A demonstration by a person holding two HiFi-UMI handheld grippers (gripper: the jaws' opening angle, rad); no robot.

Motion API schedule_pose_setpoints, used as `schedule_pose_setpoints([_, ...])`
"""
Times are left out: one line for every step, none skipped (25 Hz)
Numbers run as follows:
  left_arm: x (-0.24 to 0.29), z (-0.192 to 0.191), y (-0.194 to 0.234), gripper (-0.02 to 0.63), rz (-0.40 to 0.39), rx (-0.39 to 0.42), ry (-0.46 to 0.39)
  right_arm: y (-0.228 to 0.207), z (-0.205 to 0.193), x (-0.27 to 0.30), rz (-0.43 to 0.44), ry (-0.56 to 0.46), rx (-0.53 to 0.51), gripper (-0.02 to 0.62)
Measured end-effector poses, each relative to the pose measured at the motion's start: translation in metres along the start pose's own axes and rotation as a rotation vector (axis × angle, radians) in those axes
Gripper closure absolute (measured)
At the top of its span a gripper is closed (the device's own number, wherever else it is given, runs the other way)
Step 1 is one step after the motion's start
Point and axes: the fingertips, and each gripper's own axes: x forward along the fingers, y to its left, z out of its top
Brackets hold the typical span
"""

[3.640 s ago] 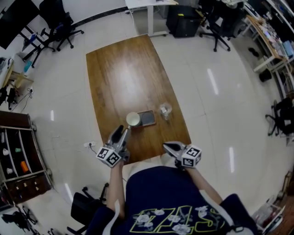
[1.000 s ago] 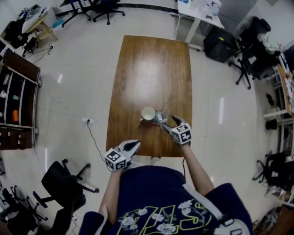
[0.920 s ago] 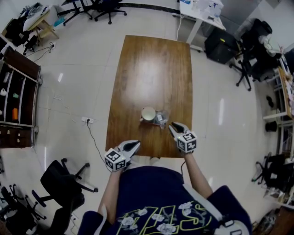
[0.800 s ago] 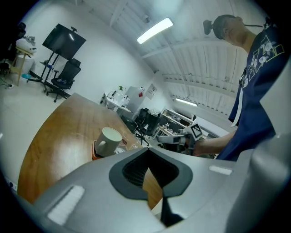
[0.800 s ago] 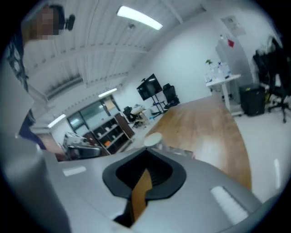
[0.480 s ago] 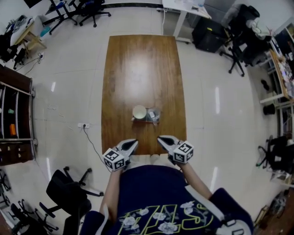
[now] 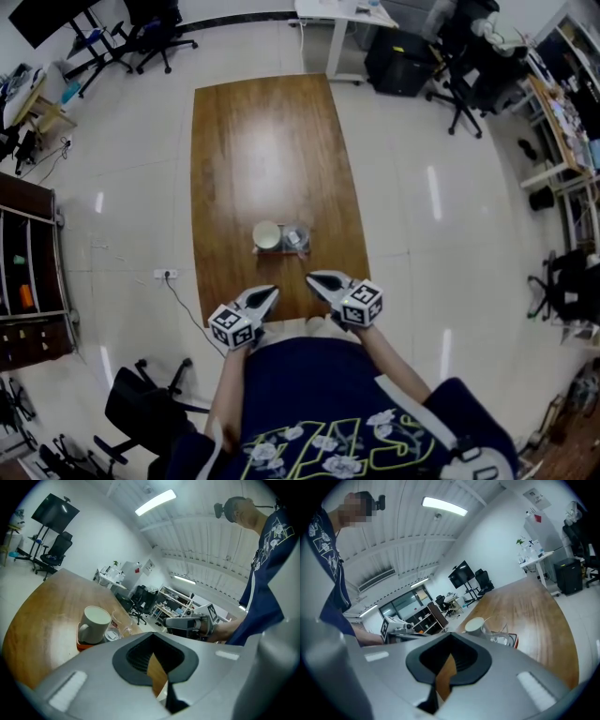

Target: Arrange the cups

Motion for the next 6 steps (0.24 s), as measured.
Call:
schedule_pose_setpoints([0.0007,-0.0015,0.0009,0.604,0.000,-0.002,0.002,-0.0011,-0.0032,-0.0015,0.001,0.000,0.004,0.589])
schedule_pose_setpoints([0.0013,-0.0020,0.0014,0.604,0.000,-0.003,0.003,-0.0007,-0.0047,-0.0028,0.003,-0.002,0.014,0.589])
schedule_pose_setpoints([0.0021,-0.0011,0.0011,0.604,-0.001,-0.002,0.003,0.0007,-0.0046,-0.0041,0.004,-0.006,0.026,0.589])
schedule_pose_setpoints([0.0029,-0.0002,0.0010,0.604,-0.002,-0.003,0.003,0.0020,-0.0042,-0.0056,0.004,-0.007,0.038,0.589])
schedule_pose_setpoints([0.0037,0.0001,0.0012,0.604,-0.002,-0.004,0.004,0.0028,-0.0038,-0.0073,0.004,-0.008,0.047,0.589])
schedule_pose_setpoints([0.0044,0.0002,0.0015,0.604,-0.002,-0.005,0.004,0.0033,-0.0036,-0.0091,0.003,-0.009,0.054,0.589])
